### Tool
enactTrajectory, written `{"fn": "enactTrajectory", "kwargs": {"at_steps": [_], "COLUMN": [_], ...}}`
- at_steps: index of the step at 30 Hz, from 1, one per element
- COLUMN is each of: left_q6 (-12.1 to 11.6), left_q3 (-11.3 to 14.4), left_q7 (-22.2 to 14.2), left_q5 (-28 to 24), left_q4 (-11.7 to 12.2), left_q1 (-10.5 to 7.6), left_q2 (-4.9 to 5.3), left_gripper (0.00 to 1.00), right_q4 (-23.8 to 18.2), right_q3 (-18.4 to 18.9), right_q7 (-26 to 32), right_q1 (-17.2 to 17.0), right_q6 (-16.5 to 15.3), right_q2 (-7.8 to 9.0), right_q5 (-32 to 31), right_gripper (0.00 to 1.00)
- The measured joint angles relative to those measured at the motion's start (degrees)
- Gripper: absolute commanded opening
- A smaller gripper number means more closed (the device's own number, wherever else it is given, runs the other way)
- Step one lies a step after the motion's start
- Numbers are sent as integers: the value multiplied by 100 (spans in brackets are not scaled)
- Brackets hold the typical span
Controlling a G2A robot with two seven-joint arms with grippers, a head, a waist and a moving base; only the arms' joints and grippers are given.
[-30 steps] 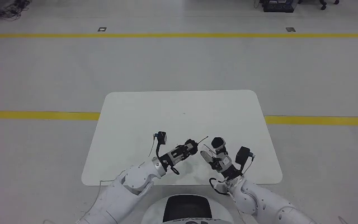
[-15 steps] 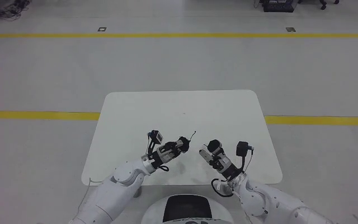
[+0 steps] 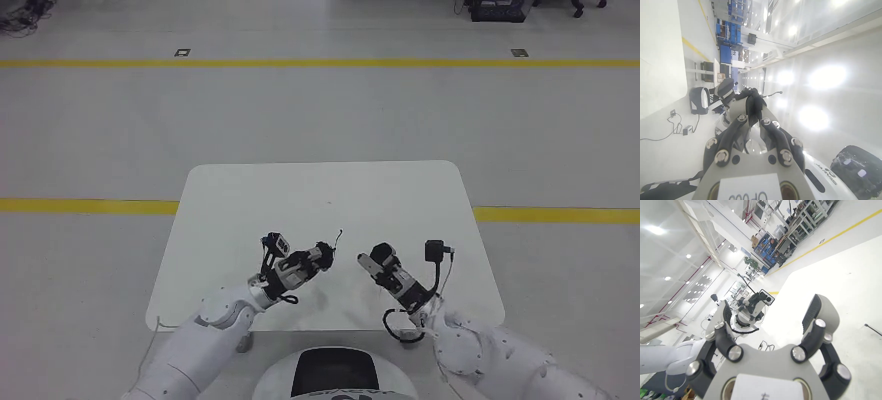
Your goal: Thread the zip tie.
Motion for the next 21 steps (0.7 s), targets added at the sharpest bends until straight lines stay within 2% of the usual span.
{"fn": "enactTrajectory", "kwargs": {"at_steps": [4,9,15,21], "left_q6": [1,1,1,1], "left_q3": [-43,-136,-245,-288], "left_q7": [8,-23,-69,-195], "left_q5": [-13,-15,-58,-151], "left_q4": [-11,-81,-133,-146], "left_q1": [50,143,209,231], "left_q2": [-5,-2,-5,-30], "left_gripper": [0,0,0,0], "right_q4": [-42,71,283,677], "right_q3": [414,1080,1911,2665], "right_q7": [1270,2719,4422,6154], "right_q1": [91,-14,-369,-702], "right_q6": [0,0,0,0], "right_q2": [135,120,-120,-552], "right_q5": [853,1806,2577,3286], "right_gripper": [100,100,100,100]}}
